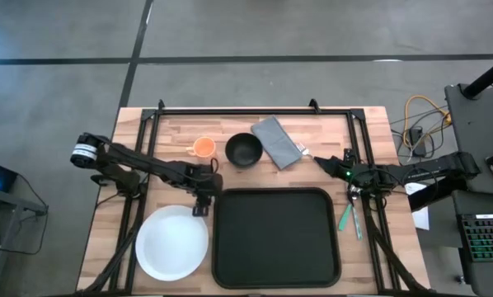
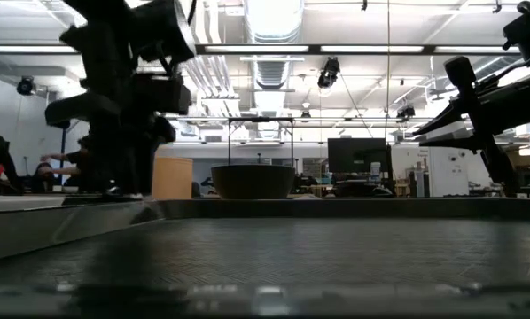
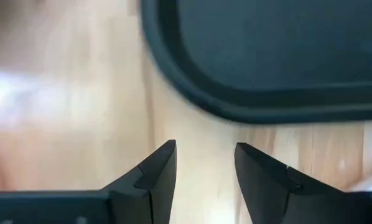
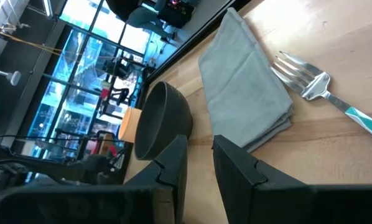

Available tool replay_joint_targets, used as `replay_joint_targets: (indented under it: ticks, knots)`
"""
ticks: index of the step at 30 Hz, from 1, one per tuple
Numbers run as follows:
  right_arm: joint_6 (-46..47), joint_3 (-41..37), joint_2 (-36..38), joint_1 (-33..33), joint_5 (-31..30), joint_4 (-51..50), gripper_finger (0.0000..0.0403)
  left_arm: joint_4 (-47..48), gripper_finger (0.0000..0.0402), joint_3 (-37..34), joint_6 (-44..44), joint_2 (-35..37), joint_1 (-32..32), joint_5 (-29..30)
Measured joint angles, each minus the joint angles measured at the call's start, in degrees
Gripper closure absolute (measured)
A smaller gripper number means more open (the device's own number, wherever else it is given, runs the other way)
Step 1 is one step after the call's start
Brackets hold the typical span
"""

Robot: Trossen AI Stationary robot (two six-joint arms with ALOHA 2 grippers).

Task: Set up tray
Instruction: Put the orange mug on the top left of the black tray

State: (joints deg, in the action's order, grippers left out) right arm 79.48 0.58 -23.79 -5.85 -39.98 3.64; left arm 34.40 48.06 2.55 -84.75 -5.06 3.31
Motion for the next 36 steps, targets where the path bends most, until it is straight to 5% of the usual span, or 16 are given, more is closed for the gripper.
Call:
replay_joint_targets:
  ticks: [7, 12, 27, 36]
  knots:
    - [-0.11, 0.00, 0.00, 0.00, -0.03, 0.00, 0.0335, 13.61, 0.0258, 8.63, 2.93, 5.26, 0.89, 9.49]
    - [-0.15, 0.00, -0.02, 0.00, -0.07, 0.00, 0.0335, 18.12, 0.0258, 14.18, 13.26, 8.06, 7.70, 16.44]
    - [-0.63, 0.00, -0.04, 0.00, -0.13, 0.00, 0.0335, 18.61, 0.0258, 16.52, 8.21, 6.18, 36.28, 1.93]
    - [-1.48, 0.00, -0.04, 0.00, -0.57, -0.01, 0.0335, 18.59, 0.0258, 16.41, 1.04, 0.52, 40.13, 1.49]
